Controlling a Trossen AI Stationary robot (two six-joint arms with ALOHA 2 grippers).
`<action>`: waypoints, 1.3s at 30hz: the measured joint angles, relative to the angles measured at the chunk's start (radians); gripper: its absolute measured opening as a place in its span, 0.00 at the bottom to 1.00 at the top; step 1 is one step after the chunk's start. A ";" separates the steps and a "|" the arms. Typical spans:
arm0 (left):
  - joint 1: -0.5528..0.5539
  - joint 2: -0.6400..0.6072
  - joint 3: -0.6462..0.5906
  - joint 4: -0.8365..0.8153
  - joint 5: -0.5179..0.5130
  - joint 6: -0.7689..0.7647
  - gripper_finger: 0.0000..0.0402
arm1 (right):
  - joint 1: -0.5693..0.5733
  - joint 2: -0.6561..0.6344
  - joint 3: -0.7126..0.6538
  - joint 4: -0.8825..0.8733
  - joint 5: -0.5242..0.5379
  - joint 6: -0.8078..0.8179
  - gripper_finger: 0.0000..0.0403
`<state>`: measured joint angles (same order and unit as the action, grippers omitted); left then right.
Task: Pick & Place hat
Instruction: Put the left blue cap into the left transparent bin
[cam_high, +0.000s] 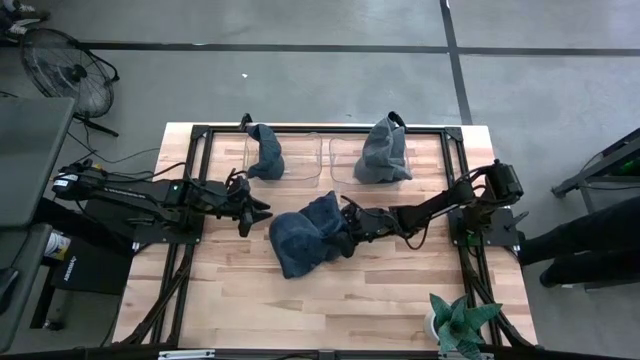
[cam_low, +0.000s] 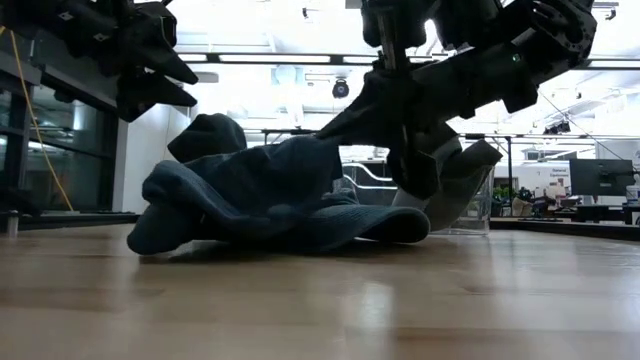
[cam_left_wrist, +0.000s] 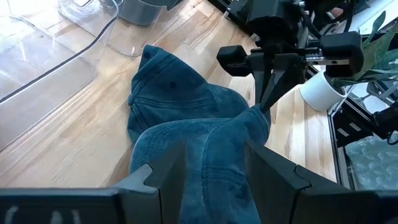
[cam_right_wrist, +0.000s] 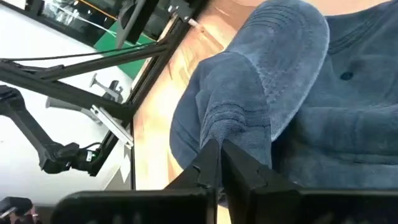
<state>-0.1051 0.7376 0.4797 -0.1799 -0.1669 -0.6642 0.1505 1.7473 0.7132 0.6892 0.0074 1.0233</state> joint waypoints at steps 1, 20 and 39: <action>0.000 0.000 0.000 0.001 0.000 -0.004 0.39 | 0.000 0.000 0.000 0.009 -0.003 -0.009 0.01; 0.000 -0.010 0.040 0.137 0.025 -0.022 0.39 | 0.000 -0.260 0.162 -0.318 0.077 -0.285 0.00; 0.000 0.018 0.128 0.354 0.019 0.006 0.39 | -0.074 -0.362 0.374 -0.374 0.198 -0.709 0.00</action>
<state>-0.1051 0.7553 0.6079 0.1740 -0.1484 -0.6579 0.0765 1.3853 1.0876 0.3149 0.2050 0.3139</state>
